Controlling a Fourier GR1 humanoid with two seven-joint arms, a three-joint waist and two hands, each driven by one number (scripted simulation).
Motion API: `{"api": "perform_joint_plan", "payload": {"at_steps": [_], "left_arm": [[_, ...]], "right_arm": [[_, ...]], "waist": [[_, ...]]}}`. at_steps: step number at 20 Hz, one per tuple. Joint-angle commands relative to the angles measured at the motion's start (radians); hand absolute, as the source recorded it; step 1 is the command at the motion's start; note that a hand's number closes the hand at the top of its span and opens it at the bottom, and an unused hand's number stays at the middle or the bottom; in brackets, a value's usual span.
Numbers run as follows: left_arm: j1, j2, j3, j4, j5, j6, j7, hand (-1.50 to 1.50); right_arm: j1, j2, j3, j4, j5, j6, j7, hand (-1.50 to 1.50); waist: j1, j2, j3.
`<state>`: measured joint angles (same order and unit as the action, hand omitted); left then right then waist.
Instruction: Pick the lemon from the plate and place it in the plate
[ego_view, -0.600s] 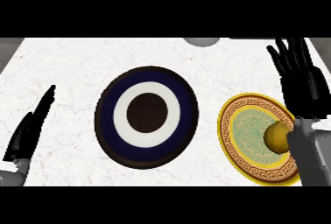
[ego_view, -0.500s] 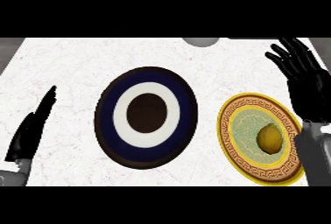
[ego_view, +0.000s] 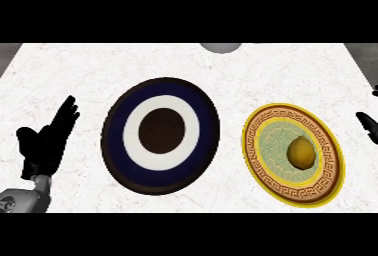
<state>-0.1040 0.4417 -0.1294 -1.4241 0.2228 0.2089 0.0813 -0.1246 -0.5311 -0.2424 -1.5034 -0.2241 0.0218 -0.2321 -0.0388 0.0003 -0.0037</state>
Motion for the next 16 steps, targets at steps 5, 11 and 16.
{"api": "perform_joint_plan", "payload": {"at_steps": [5,11,16], "left_arm": [[-0.077,-0.085,-0.019,0.023,-0.009,0.027,0.061,0.0],[-0.081,-0.073,0.032,0.071,0.001,-0.044,0.032,0.0],[-0.047,-0.065,0.052,0.025,-0.006,-0.08,0.05,0.0]], "right_arm": [[0.272,-0.008,0.005,0.115,0.173,0.106,-0.393,-1.5],[0.302,-0.078,0.011,-0.04,0.266,0.09,-0.22,-1.5],[0.335,-0.097,0.003,-0.194,0.297,0.138,-0.071,-1.5]], "waist": [[0.024,0.001,0.005],[0.03,-0.001,0.003],[0.033,-0.001,0.003]]}}
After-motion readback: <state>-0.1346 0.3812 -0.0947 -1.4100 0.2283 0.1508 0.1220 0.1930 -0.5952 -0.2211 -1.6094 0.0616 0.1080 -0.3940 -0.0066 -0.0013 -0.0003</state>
